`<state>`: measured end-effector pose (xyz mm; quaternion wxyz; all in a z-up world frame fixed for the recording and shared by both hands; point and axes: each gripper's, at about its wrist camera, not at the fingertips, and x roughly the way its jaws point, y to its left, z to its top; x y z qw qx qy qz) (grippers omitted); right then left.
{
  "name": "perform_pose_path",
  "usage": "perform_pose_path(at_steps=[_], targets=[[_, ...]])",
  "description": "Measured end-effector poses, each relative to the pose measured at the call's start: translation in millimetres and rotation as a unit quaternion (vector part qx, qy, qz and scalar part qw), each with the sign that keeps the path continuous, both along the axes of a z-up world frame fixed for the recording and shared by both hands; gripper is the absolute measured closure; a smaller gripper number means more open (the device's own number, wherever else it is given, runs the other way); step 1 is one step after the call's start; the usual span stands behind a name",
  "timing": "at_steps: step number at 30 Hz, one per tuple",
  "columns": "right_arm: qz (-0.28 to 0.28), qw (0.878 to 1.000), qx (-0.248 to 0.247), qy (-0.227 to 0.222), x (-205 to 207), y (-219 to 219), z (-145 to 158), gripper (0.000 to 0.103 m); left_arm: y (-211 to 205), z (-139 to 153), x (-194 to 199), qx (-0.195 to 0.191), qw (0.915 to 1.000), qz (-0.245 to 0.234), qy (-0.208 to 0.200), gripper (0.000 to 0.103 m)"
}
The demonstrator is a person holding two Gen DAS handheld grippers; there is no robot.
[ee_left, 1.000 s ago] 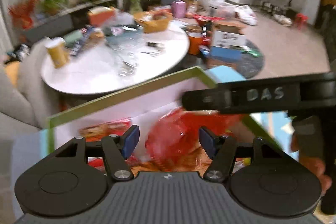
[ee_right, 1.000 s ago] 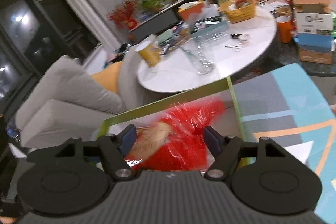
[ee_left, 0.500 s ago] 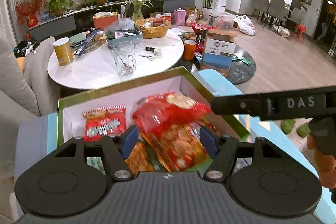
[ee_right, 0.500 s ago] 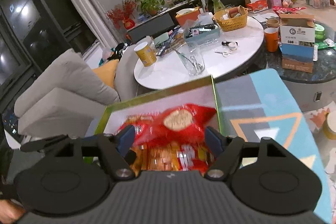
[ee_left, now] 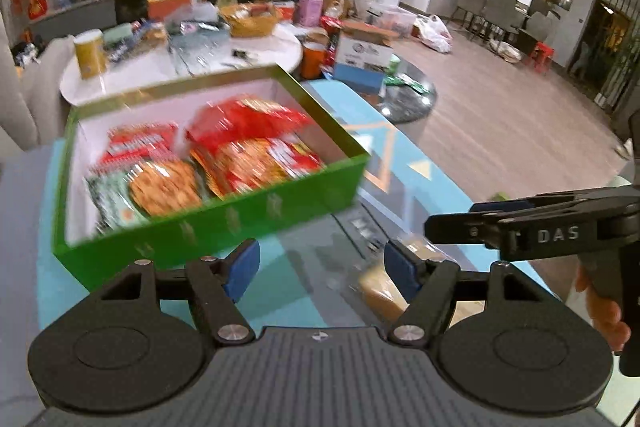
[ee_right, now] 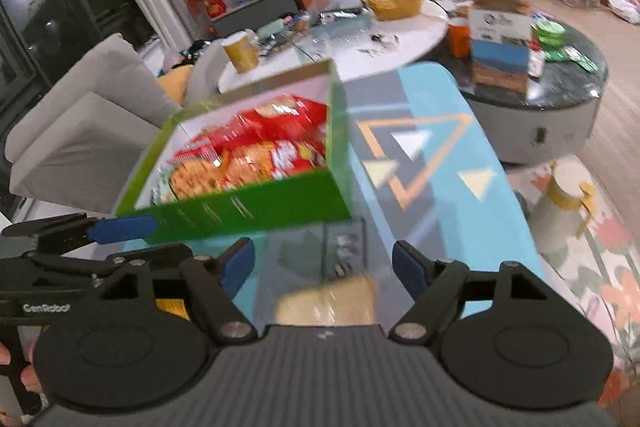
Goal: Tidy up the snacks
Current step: 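Move the right gripper to the plastic-wrapped bread loaf and grasp it, then lift the bread loaf with the right gripper over the green box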
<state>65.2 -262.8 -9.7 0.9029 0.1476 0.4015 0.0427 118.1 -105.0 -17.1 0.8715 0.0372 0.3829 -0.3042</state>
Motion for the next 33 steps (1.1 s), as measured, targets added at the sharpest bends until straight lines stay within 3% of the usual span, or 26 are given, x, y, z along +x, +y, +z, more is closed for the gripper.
perform_pose_path(at_steps=[9, 25, 30, 33], targets=[[-0.004, 1.0, 0.011, 0.023, -24, -5, -13, 0.045, -20, -19, -27, -0.014, 0.999, -0.012, 0.04, 0.037], [0.003, 0.997, 0.05, 0.061, -23, -8, -31, 0.051, -41, -38, -34, -0.017, 0.9956, -0.034, 0.085, 0.037], [0.003, 0.997, 0.051, 0.064, -21, -7, -33, 0.053, -44, -42, -32, -0.041, 0.9933, -0.048, 0.097, 0.045], [0.009, 0.997, 0.049, 0.062, -22, -4, -31, 0.054, -47, -39, -36, -0.043, 0.9938, -0.059, 0.084, 0.045]])
